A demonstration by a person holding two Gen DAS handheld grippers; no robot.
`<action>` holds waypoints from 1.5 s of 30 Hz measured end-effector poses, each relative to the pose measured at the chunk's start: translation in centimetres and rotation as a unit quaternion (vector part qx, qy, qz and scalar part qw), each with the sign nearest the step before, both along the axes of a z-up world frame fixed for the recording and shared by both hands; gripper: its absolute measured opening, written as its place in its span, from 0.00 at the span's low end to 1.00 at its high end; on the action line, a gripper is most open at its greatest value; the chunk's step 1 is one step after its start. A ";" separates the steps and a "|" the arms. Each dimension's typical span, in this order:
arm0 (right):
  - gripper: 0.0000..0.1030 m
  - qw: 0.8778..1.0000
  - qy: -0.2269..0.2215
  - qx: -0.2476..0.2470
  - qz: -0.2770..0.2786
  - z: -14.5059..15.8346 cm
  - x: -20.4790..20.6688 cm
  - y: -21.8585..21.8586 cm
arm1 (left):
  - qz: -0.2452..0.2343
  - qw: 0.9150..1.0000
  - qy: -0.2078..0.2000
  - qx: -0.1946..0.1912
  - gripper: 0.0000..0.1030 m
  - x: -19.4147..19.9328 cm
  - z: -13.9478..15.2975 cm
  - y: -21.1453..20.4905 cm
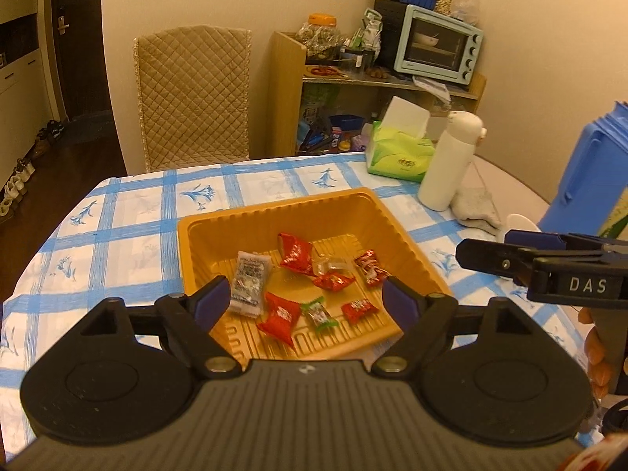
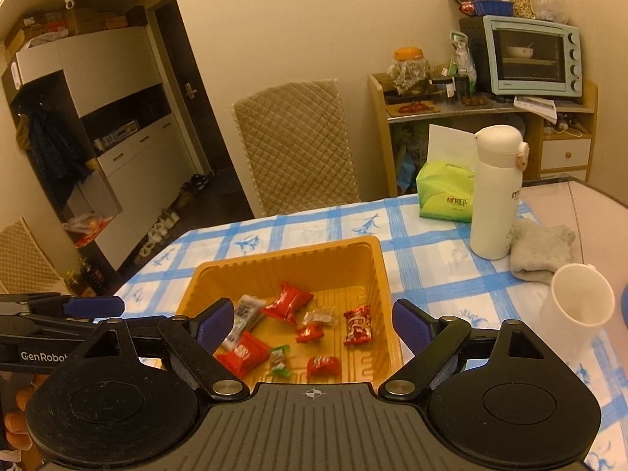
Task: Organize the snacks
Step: 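Move both open tools back from the basket toward the remaining snacks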
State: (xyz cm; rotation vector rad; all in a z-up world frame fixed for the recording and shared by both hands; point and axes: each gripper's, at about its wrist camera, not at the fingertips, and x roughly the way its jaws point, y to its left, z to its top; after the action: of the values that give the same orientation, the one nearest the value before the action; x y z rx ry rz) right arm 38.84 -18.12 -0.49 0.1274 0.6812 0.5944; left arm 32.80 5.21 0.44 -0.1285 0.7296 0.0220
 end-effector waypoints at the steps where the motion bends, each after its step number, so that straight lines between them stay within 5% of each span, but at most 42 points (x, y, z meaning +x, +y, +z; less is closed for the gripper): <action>1: 0.86 1.000 -0.001 0.000 0.000 0.1 -0.5 -0.2 | -0.001 1.000 -0.001 -0.002 0.81 -0.5 0.1 -0.2; 22: 0.87 0.999 0.034 -0.016 0.007 -0.7 -10.1 -4.9 | -0.029 0.999 0.015 -0.027 0.81 -9.8 -0.5 -3.3; 45: 0.87 0.992 0.102 -0.071 -0.019 -6.7 -14.5 -8.8 | -0.080 0.993 0.080 -0.016 0.78 -13.0 -6.4 -8.0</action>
State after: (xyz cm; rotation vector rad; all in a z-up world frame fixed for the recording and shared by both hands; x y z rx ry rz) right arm 24.34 -26.92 -7.19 0.0684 0.9158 0.4982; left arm 19.78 -2.80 -6.00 -0.0990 0.8994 -0.1345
